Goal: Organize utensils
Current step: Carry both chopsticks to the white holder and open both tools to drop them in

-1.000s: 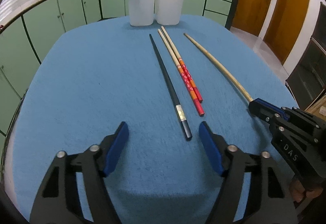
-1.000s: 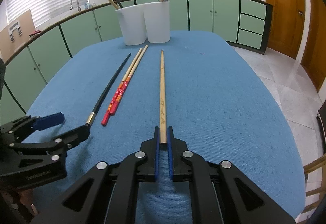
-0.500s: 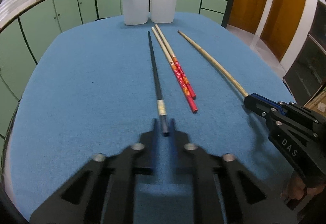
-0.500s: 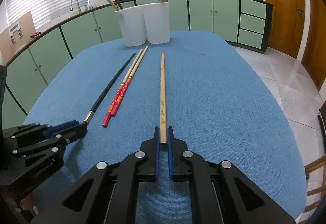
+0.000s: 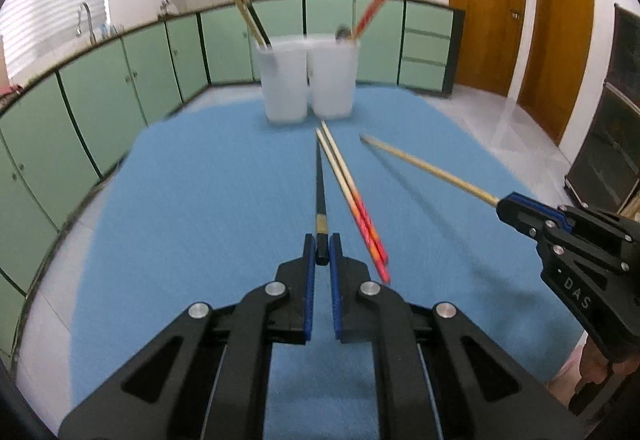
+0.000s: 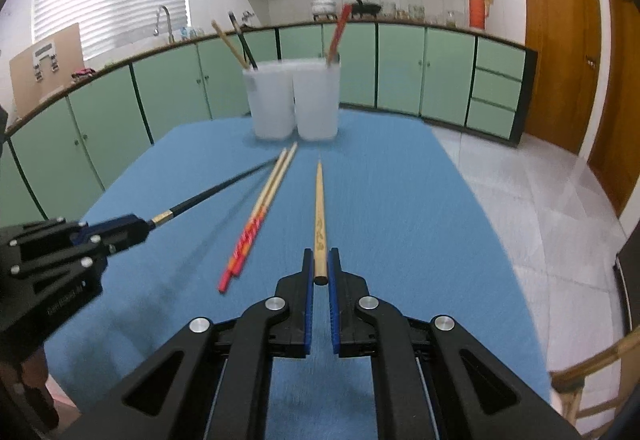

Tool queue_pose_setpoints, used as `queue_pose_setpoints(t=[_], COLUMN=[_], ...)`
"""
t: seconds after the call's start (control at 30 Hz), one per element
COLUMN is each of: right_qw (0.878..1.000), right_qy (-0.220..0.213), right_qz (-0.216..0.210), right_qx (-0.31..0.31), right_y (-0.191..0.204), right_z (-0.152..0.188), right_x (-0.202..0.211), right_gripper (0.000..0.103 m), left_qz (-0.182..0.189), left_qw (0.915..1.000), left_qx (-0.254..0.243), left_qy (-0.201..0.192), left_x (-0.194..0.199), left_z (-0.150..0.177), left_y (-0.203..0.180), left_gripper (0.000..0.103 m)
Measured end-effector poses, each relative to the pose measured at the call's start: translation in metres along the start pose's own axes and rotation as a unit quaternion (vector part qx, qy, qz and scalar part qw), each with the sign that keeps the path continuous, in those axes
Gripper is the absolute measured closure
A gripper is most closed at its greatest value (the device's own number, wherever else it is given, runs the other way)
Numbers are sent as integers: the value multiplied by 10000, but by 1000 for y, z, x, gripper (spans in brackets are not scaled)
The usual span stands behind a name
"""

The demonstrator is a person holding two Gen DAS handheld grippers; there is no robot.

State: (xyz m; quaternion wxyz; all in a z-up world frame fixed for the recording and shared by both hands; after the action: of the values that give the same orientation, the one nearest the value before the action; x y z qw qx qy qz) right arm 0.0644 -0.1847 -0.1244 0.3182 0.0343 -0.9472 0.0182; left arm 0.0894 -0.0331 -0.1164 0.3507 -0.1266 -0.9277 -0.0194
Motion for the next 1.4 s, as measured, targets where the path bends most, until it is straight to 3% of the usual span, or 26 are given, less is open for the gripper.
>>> queue_pose_setpoints(t=[0.5,0.83,1.4], right_qw=[9959,9949,9938], right_qy=[-850,-911,-996], right_qz=[-281,-371,-499], right_qx=[-110,-210,25], right_y=[-18,-26,-26], right_z=[-92,-135,-169], right_x=[44,41,41], right_gripper=[96,96,96], left_qz=[92,225,394], left_qw=[9960,9932,9870], left_qx=[144,242,348], left_qy=[-877,-1119,-1519], left_x=[48,53,57], left_z=[-83,-116,-161], left_y=[2,2,7], left_gripper=[97,97,97])
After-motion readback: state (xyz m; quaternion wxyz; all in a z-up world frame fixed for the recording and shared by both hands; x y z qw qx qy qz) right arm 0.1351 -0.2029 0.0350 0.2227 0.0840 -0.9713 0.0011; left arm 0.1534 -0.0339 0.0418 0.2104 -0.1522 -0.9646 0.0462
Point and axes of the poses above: each gripper's, at about its wrist camera, not at the fingertips, and x roughly against the way its jaws point, y to its left, z to its underside, the point moved 3 cm from there along -x, roughly the way its jaws point, and after that the axes turned 6 degrees about x, right-handed, at the moved point
